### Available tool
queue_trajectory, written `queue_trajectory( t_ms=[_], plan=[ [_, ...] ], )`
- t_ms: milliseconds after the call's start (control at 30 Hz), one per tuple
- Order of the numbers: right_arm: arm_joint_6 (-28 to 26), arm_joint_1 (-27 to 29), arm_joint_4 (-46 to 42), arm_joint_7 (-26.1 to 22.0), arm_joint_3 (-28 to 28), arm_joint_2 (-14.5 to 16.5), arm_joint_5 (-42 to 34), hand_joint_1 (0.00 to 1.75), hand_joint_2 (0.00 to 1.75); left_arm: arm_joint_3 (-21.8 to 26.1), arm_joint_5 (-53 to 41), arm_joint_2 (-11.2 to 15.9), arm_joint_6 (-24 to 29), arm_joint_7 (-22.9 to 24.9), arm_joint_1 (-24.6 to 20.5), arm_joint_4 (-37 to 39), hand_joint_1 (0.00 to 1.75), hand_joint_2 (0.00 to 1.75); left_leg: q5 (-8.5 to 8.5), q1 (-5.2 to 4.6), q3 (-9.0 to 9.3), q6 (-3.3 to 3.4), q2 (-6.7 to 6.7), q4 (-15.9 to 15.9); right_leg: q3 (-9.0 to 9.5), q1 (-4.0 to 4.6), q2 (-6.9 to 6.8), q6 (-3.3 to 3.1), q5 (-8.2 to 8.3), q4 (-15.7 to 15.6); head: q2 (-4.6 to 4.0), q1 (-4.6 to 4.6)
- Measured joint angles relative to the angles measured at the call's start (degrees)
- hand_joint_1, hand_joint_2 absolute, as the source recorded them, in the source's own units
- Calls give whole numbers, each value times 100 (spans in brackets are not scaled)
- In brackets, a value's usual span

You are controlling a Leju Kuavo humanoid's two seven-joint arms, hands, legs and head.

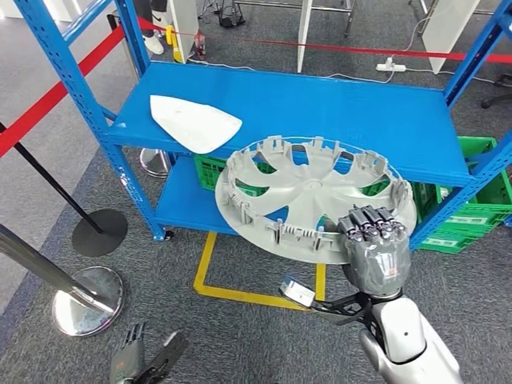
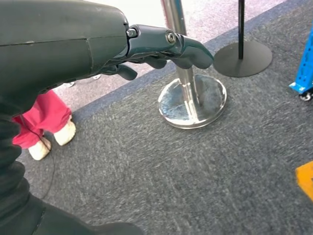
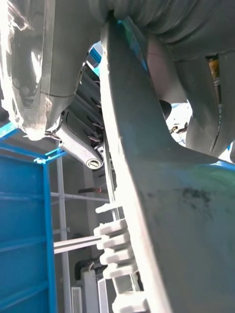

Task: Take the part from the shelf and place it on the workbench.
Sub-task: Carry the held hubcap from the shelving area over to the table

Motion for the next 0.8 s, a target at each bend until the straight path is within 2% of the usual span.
queue_trajectory(
  t_ms=[33,67,100,133,167,200,233,267,300,333,367,400,433,467,500,533,567,600,633,667,700,733,800],
  plan=[
    [0,1,0,4,-1,0,3,175,175,3,-2,-1,0,1,1,-2,0,175,57,-3,-75,-6,2,7,126,0,0,-3,132,-7,-1,-1],
    [0,1,0,9,-1,0,9,175,175,7,-4,-2,0,1,0,-3,0,175,114,-3,-148,-14,2,14,342,0,0,-11,308,-209,-1,0],
    [0,0,0,16,-4,0,21,175,175,10,-7,-3,0,0,1,-6,0,175,172,-4,-214,-31,0,23,639,0,1,-24,405,-590,-1,0],
    [0,-4,-1,26,-9,0,40,175,175,13,-13,-7,1,-3,3,-15,0,175,228,-11,-276,-54,-3,35,976,6,4,-36,404,-1067,-1,-2],
    [0,-7,0,39,-17,-1,59,175,175,20,-21,-10,1,-7,5,-28,0,175,288,-16,-324,-82,-7,41,1229,15,5,-54,342,-1460,-1,-8],
    [0,-10,1,55,-26,-1,78,175,175,28,-33,-15,2,-11,8,-42,0,175,345,-18,-359,-113,-9,42,1376,28,10,-72,257,-1739,-1,-9],
    [0,-8,1,68,-35,-3,89,175,175,35,-49,-20,2,-9,12,-52,0,175,396,-18,-384,-146,-10,37,1410,44,14,-96,226,-1854,-1,-14],
    [0,-5,2,77,-42,-4,92,175,175,41,-66,-24,2,-4,20,-60,0,175,436,-10,-401,-181,-10,28,1351,42,13,-142,254,-1847,-1,-15],
    [0,-3,2,83,-45,-5,94,175,175,45,-81,-27,2,3,32,-64,0,175,403,0,-425,-220,-9,46,1313,37,9,-191,297,-1844,-1,-14],
    [0,0,2,84,-48,-7,94,175,175,47,-93,-29,2,10,44,-68,0,175,271,6,-467,-261,-8,134,1281,27,3,-244,350,-1845,-1,-24],
    [0,0,2,85,-48,-7,94,175,175,50,-101,-29,2,14,51,-72,0,175,40,14,-538,-299,-8,336,1242,13,-2,-288,413,-1849,-1,-31],
    [0,2,2,85,-48,-7,94,175,175,53,-107,-30,2,16,54,-75,0,175,-256,22,-643,-335,-7,667,1190,11,-5,-311,474,-1846,-1,-40],
    [0,4,2,80,-51,-8,94,175,175,61,-115,-31,2,18,54,-78,0,175,-522,30,-760,-362,-7,1072,1116,10,-5,-320,535,-1842,-1,-46],
    [0,7,2,65,-61,-13,94,175,175,73,-131,-31,2,21,54,-81,0,175,-688,38,-854,-382,-7,1450,1045,9,-6,-320,591,-1837,-1,-47],
    [0,10,2,36,-79,-22,94,175,175,89,-149,-31,2,25,56,-84,0,175,-723,44,-882,-393,-7,1697,976,8,-9,-314,641,-1833,-1,-46],
    [0,12,2,-2,-107,-36,94,175,175,106,-167,-31,2,30,57,-87,0,175,-638,48,-801,-397,-6,1718,912,5,-12,-301,686,-1826,-1,-46],
    [0,14,2,-36,-141,-51,94,175,175,122,-186,-31,2,34,58,-91,0,175,-499,54,-615,-397,-5,1526,857,-1,-17,-284,724,-1818,-1,-46],
    [0,14,1,-70,-179,-63,94,175,175,133,-199,-32,2,36,58,-99,0,175,-367,59,-334,-399,29,1159,813,-5,-30,-264,755,-1808,-1,-47],
    [0,15,-2,-99,-221,-73,94,175,175,140,-211,-35,2,36,52,-108,0,175,-298,55,-35,-400,81,729,775,4,-43,-243,777,-1790,-1,-54],
    [0,17,-4,-131,-270,-80,94,175,175,145,-220,-41,2,37,42,-117,0,175,-290,47,191,-378,128,380,746,17,-61,-217,799,-1773,-1,-58],
    [0,17,-7,-171,-324,-85,94,175,175,147,-228,-48,2,37,30,-124,0,175,-313,38,323,-347,166,147,722,31,-85,-188,821,-1758,0,-64],
    [0,18,-9,-216,-376,-91,94,175,175,149,-239,-55,2,39,23,-128,0,175,-337,24,351,-298,161,52,701,41,-109,-154,846,-1752,0,-67],
    [0,18,-9,-317,-476,-96,94,175,175,164,-266,-66,2,47,35,-131,0,175,-304,25,292,-175,98,28,658,29,-158,-86,856,-1735,0,-67]
  ],
)
